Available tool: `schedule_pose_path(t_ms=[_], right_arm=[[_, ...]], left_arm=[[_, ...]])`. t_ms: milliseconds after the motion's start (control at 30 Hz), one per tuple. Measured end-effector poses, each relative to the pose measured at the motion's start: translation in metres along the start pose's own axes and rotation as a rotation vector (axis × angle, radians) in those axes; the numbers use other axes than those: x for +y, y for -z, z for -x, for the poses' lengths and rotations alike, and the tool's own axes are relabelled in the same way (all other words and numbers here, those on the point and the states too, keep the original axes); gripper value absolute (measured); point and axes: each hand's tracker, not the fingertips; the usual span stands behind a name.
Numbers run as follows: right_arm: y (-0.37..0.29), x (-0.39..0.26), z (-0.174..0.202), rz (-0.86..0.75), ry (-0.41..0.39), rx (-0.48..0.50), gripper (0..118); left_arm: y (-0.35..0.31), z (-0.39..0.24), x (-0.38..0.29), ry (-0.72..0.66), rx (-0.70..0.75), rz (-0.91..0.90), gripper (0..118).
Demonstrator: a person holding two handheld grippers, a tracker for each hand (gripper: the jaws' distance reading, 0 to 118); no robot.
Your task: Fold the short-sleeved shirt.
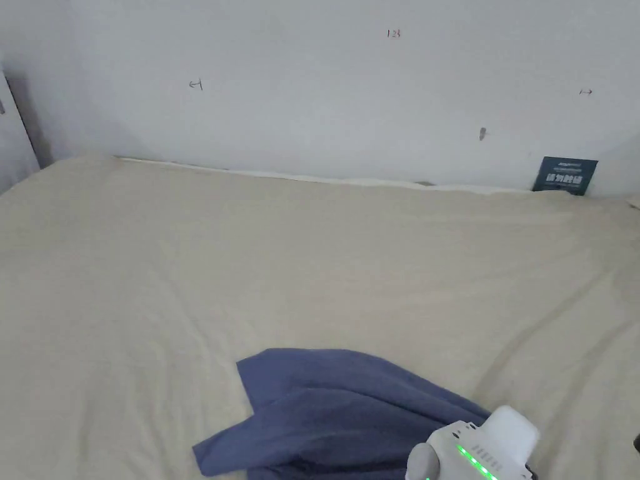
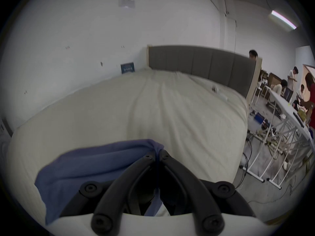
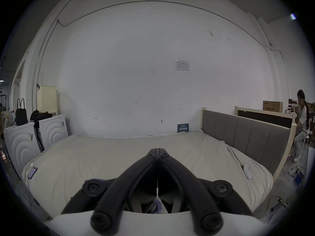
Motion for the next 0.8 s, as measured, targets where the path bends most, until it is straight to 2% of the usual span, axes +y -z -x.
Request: schedule_pose_path(t_ms=[100, 167, 200, 233, 267, 333, 367, 400, 467, 533, 600, 700, 800], right_arm=[[-0.002, -0.002, -0.004, 0.009, -0.004, 0.001, 0], [0.0, -0.004, -0.005, 0.013, -0.006, 0.0, 0], [-0.001, -0.004, -0.006, 0.014, -0.006, 0.002, 0], [-0.001, -0.005, -0.006, 0.015, -0.004, 0.005, 0], [0.0, -0.005, -0.006, 0.017, -0.001, 0.005, 0], [-0.001, -0.006, -0.005, 0.013, 0.007, 0.015, 0], [-0.002, -0.005, -0.003, 0.013, 0.008, 0.018, 0], [-0.002, -0.004, -0.002, 0.007, 0.009, 0.021, 0], [-0.005, 0.0, 0.002, -0.012, 0.014, 0.03, 0], [-0.008, 0.008, 0.008, -0.037, 0.018, 0.037, 0], [-0.015, 0.016, 0.014, -0.065, 0.021, 0.061, 0], [-0.024, 0.034, 0.028, -0.111, 0.041, 0.116, 0], [-0.035, 0.05, 0.048, -0.157, -0.041, 0.09, 0]], left_arm=[[0.018, -0.011, -0.02, -0.017, -0.014, 0.051, 1], [0.021, -0.011, -0.029, -0.022, -0.02, 0.054, 11], [0.019, -0.01, -0.032, -0.022, -0.024, 0.053, 33], [0.014, -0.009, -0.034, -0.018, -0.035, 0.046, 87], [0.009, -0.008, -0.033, -0.014, -0.044, 0.036, 118], [-0.014, -0.004, -0.029, 0.02, 0.0, -0.026, 118], [-0.038, 0.003, -0.032, 0.005, 0.036, -0.12, 116], [-0.059, 0.012, -0.027, -0.004, 0.051, -0.121, 116], [-0.107, 0.03, -0.021, -0.043, 0.105, -0.232, 118], [-0.15, 0.03, 0.005, -0.079, 0.226, -0.347, 118], [-0.208, 0.035, 0.012, -0.065, 0.449, -0.471, 118], [-0.287, 0.058, 0.014, -0.149, 0.508, -0.54, 118], [-0.345, 0.079, 0.01, -0.214, 0.607, -0.579, 117]])
